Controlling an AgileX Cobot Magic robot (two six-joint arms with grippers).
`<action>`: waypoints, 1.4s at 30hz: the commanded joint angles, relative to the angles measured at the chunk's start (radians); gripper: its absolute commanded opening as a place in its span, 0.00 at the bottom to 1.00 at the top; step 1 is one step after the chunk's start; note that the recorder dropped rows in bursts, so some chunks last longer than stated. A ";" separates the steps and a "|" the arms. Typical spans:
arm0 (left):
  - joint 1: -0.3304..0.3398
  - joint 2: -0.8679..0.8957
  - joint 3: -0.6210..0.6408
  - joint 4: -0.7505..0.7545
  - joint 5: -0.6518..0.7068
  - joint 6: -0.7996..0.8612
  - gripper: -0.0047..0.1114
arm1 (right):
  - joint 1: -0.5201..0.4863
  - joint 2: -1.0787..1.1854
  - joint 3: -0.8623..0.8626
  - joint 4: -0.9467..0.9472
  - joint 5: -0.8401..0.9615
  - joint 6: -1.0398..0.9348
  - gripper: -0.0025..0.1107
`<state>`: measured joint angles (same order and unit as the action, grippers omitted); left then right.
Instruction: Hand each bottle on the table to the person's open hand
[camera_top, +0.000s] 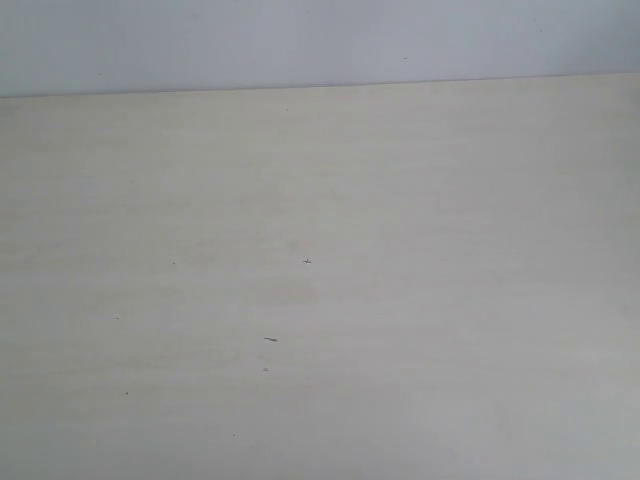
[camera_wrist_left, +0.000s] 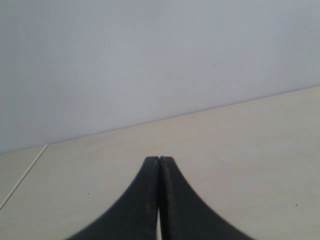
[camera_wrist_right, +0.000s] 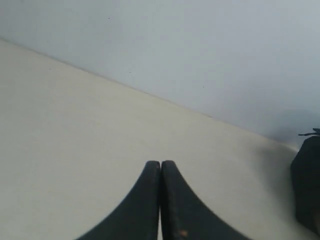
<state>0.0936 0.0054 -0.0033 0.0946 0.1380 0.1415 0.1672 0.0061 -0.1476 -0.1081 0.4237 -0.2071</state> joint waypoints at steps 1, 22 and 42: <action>0.004 -0.005 0.003 0.001 -0.010 0.003 0.04 | -0.024 -0.006 0.013 0.047 -0.115 0.010 0.02; 0.004 -0.005 0.003 0.001 -0.009 0.005 0.04 | -0.064 -0.006 0.148 0.124 -0.466 0.051 0.02; -0.008 -0.005 0.003 0.001 -0.009 0.005 0.04 | -0.062 -0.006 0.148 0.135 -0.462 0.057 0.02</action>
<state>0.0901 0.0054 -0.0033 0.0953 0.1380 0.1438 0.1092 0.0045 -0.0051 0.0270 -0.0415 -0.1461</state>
